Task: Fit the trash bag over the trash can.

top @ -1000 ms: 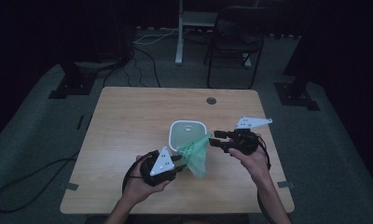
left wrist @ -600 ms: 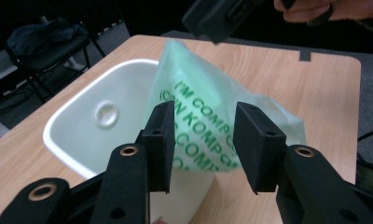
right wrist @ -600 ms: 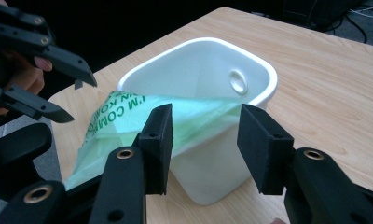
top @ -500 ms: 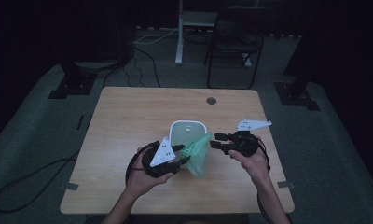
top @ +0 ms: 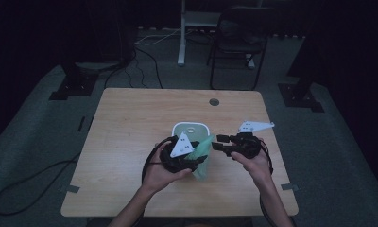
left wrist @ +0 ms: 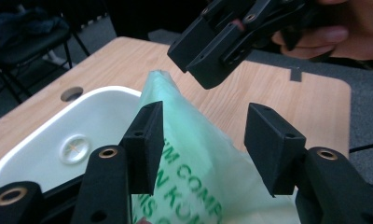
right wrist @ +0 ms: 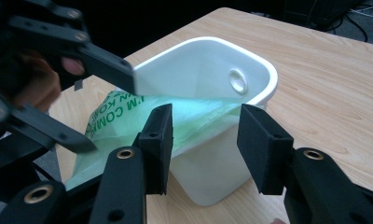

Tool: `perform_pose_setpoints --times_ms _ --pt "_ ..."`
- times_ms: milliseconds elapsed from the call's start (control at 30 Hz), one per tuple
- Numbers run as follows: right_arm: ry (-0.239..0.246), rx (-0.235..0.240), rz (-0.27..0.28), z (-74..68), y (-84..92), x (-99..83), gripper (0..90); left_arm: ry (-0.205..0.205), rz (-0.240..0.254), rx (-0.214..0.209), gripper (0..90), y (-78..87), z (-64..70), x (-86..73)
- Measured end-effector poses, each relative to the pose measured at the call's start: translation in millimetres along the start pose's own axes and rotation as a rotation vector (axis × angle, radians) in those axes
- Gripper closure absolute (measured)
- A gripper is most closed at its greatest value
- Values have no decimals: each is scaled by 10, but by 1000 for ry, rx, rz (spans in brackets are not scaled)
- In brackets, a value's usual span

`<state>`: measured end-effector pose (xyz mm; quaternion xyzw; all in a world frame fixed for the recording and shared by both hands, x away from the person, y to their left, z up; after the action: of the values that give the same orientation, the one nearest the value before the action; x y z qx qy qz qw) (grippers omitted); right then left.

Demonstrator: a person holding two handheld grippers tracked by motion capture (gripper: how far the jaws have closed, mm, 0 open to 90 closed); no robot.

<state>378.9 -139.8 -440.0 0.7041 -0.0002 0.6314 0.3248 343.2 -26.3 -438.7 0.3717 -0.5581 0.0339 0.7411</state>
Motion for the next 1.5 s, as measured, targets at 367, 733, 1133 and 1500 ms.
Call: perform_pose_setpoints --times_ms 367,733,1133,1500 --pt "-4 -7 5 10 39 -19 553 32 -45 71 879 -65 -114 -41" --pt "0 1 6 -27 -16 20 529 60 82 94 900 290 -147 60" --pt "46 6 10 -74 -114 83 444 71 201 138 900 790 -212 137" --pt "160 60 58 -323 -310 422 386 63 232 139 900 958 -209 43"
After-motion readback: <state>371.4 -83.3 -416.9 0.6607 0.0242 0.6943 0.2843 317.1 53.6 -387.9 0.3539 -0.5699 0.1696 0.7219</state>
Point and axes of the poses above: each handheld gripper's, and its own axes: y roughly backward along the jaws, x roughly out of its top, z roughly to its right, the point moved 9 cm from there along -y, roughly forward along the jaws, and after that the axes turned 15 degrees about y, right-handed, at the moved point
